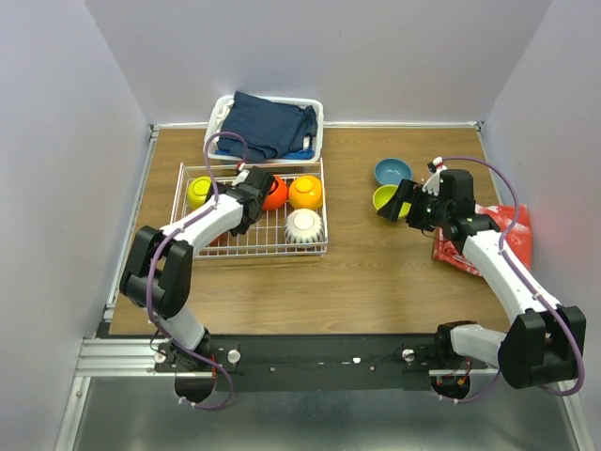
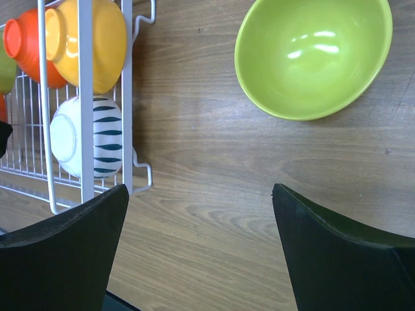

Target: Unload the bowls from the dish rack

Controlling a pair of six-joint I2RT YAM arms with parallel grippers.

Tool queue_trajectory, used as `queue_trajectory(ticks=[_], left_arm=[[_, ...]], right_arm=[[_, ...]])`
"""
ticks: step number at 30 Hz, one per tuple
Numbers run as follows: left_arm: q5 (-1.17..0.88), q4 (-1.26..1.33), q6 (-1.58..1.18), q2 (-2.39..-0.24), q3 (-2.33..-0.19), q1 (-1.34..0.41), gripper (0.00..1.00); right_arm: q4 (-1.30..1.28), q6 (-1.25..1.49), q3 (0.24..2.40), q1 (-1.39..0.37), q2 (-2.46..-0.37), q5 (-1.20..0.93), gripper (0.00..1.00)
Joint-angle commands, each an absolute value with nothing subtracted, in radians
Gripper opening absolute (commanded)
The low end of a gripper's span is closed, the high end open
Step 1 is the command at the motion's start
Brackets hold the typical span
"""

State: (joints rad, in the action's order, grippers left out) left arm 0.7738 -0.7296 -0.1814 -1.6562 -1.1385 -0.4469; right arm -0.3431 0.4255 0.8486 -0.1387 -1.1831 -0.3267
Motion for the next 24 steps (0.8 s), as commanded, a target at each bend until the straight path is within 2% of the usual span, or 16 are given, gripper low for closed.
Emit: queue_trajectory(ticks=[1, 5, 9, 14, 18, 24], left_arm=[[0.735, -0.704, -0.212, -1.577, -1.169, -0.453, 0.44], [0.729, -0.712, -0.209, -1.551, -1.178, -0.453, 0.35], [0.718, -0.718, -0.213, -1.536, -1.196, -0.451, 0.21], [0.719, -0.719, -0.207, -1.523, -1.204, -0.451, 0.2], [0.704, -0.741, -0.215, -1.509, -1.244, -0.451, 0.15], [0.599, -0.75, -0.255, -1.459, -1.325, -0.449, 0.14]], right_arm=[[-0.333, 0.413, 0.841, -0.147, -1.167, -0.314, 1.0], [-0.334, 0.411, 0.847, -0.147, -1.177, -0.325, 1.0], [-0.334, 0.399, 0.865, -0.147, -1.189, -0.368, 1.0], [-0.318, 0.393, 0.874, -0.156, -1.206, -0.439, 0.99], [-0.311, 0.384, 0.884, -0.164, -1.209, -0.475, 0.99], [-0.232, 0.39, 0.877, -0.193, -1.224, -0.6, 0.99]])
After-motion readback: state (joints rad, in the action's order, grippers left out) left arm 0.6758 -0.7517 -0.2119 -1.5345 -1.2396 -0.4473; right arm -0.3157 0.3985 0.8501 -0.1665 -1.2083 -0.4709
